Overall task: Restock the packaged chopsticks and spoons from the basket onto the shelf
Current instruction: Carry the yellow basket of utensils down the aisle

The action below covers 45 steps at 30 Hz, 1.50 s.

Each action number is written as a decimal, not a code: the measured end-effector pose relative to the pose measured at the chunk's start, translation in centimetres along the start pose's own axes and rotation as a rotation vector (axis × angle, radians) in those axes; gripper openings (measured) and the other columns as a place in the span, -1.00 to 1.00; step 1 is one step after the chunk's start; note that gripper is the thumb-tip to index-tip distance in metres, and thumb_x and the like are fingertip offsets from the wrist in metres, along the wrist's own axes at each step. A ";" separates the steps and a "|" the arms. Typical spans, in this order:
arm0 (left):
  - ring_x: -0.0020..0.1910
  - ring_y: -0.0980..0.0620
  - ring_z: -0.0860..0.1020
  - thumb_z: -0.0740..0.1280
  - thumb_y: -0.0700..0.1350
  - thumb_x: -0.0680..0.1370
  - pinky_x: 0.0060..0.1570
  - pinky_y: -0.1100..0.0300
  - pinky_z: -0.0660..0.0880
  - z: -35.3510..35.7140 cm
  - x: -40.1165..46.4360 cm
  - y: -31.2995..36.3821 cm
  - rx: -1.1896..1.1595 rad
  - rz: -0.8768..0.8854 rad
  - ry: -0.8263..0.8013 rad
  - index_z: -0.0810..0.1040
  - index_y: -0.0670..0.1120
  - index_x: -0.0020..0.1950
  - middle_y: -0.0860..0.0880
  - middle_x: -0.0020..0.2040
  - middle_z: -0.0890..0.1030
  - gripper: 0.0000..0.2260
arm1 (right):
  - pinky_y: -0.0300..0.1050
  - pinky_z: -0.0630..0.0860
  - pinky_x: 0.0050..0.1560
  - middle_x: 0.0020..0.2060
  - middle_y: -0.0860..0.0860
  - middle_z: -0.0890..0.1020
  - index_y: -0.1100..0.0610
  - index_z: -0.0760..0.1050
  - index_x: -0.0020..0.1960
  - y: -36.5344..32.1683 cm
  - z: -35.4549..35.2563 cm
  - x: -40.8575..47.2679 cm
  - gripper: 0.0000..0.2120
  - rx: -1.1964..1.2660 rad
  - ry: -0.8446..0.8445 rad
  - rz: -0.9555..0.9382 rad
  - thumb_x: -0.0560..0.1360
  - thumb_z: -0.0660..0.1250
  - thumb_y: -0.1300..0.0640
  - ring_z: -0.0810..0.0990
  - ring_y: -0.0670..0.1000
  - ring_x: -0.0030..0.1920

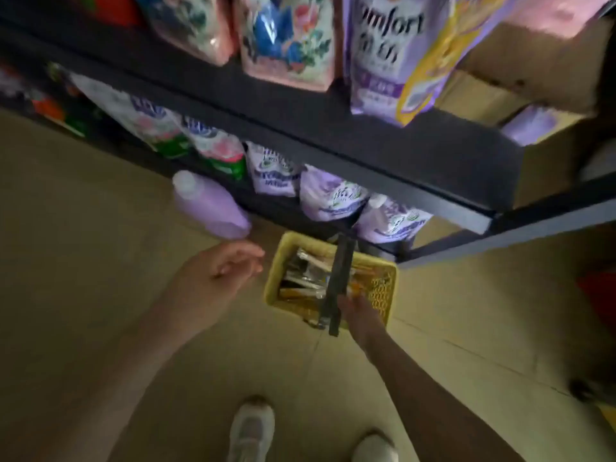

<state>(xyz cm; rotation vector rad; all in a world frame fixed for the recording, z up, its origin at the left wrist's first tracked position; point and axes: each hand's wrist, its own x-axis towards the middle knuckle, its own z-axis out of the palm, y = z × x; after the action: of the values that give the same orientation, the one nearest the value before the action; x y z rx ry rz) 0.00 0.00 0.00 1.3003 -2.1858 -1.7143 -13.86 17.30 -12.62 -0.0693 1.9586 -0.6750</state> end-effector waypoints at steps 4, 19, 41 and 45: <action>-0.28 0.27 0.56 0.22 0.05 0.34 -0.19 0.40 0.44 -1.2 0.0 -5.8 0.126 -0.056 0.023 0.51 0.42 -0.24 0.29 -0.32 0.62 -0.78 | 0.17 0.55 0.10 -0.01 0.08 0.64 0.07 0.45 0.14 -0.5 2.6 3.2 -0.66 0.215 0.116 -0.021 0.43 0.35 -0.06 0.62 0.13 -0.02; -0.29 0.31 0.54 0.26 -0.19 0.54 -0.28 0.54 0.36 -8.2 -9.1 -3.6 0.186 -0.180 0.079 0.50 0.16 -0.14 0.16 -0.24 0.60 -0.78 | -0.17 0.34 -0.45 -0.53 0.01 0.41 0.10 0.40 -0.36 -8.1 -1.5 -6.6 -0.75 0.132 0.119 -0.018 0.47 0.35 0.12 0.37 -0.02 -0.52; -0.09 -0.07 0.54 0.19 -0.22 0.56 -0.12 0.21 0.35 -45.5 -39.8 -3.5 0.078 -0.684 0.560 0.52 -0.18 0.14 -0.08 -0.14 0.57 -0.80 | -0.10 0.20 -0.43 -0.48 0.03 0.32 0.11 0.36 -0.23 -42.3 28.3 -37.5 -0.79 -0.384 -0.352 -0.404 0.54 0.25 0.05 0.29 0.01 -0.48; -0.11 -0.03 0.52 0.18 -0.17 0.57 -0.11 0.21 0.37 -56.6 -37.5 -3.4 0.072 -0.621 0.639 0.52 -0.15 0.17 -0.09 -0.08 0.60 -0.78 | -0.13 0.21 -0.45 -0.45 0.02 0.32 0.14 0.40 -0.14 -49.7 35.9 -38.3 -0.81 -0.400 -0.330 -0.422 0.56 0.23 0.04 0.29 0.00 -0.46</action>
<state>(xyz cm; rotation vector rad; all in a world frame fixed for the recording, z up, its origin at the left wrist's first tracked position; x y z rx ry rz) 55.62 -19.13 34.01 2.3147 -1.5723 -1.0800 22.96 -27.16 30.94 -0.8076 1.7400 -0.4880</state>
